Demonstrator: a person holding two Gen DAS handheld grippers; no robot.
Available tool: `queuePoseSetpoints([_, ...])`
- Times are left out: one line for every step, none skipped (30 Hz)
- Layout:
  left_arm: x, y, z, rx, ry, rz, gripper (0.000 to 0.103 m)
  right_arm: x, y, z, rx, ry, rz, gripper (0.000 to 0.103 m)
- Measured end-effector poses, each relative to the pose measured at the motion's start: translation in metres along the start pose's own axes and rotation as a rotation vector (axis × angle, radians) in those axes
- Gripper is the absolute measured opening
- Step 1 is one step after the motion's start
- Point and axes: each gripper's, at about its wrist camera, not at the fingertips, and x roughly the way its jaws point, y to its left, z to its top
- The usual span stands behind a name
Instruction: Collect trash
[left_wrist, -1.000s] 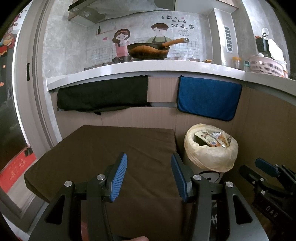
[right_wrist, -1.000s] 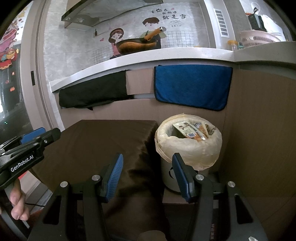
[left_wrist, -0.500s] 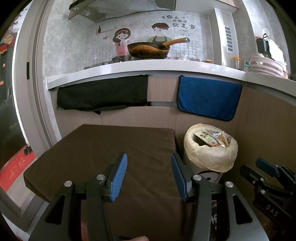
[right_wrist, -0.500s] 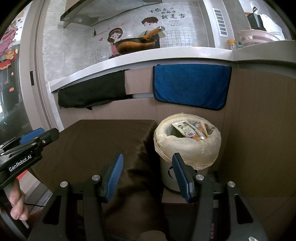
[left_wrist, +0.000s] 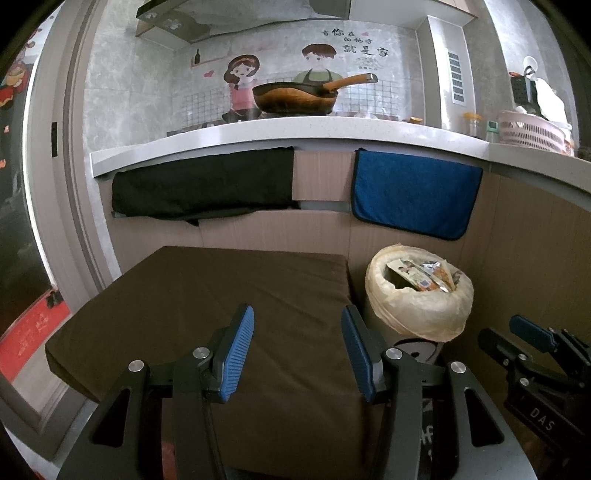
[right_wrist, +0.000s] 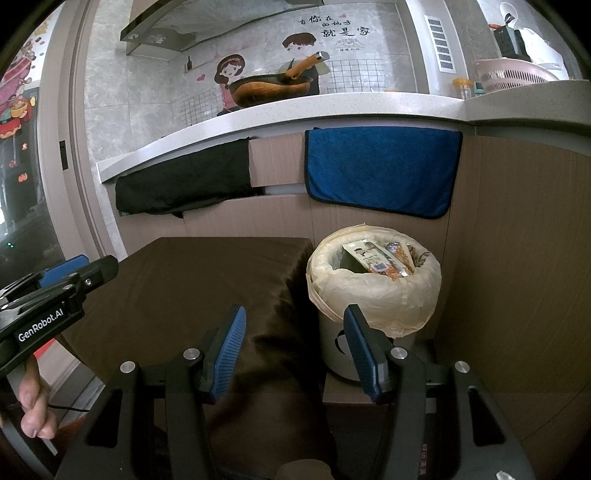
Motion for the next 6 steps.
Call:
queuePoseSetpoints([0.0, -0.0005, -0.0009, 0.004, 0.001, -0.001, 0.05, -0.0001, 0.0001, 0.0, 0.0, 0.001, 0.0, 0.052])
queuePoseSetpoints([0.0001, -0.0009, -0.0011, 0.007, 0.001, -0.001, 0.05, 0.0002, -0.0002, -0.0002, 0.0, 0.001, 0.0, 0.052])
queuePoseSetpoints([-0.0009, -0.002, -0.0021, 0.012, -0.001, 0.0, 0.05, 0.0004, -0.0003, -0.0003, 0.0, 0.0, 0.0, 0.052])
queuePoseSetpoints([-0.0007, -0.002, -0.0023, 0.015, -0.001, 0.0, 0.05, 0.0004, -0.0001, -0.0003, 0.0, 0.001, -0.002, 0.052])
queuePoseSetpoints([-0.0009, -0.0026, -0.0029, 0.019, -0.001, 0.0, 0.05, 0.0003, -0.0001, -0.0003, 0.001, 0.002, -0.002, 0.052])
queuePoseSetpoints([0.0003, -0.002, -0.0023, 0.02, 0.001, -0.004, 0.05, 0.0002, -0.0004, -0.0013, 0.002, 0.002, -0.003, 0.052])
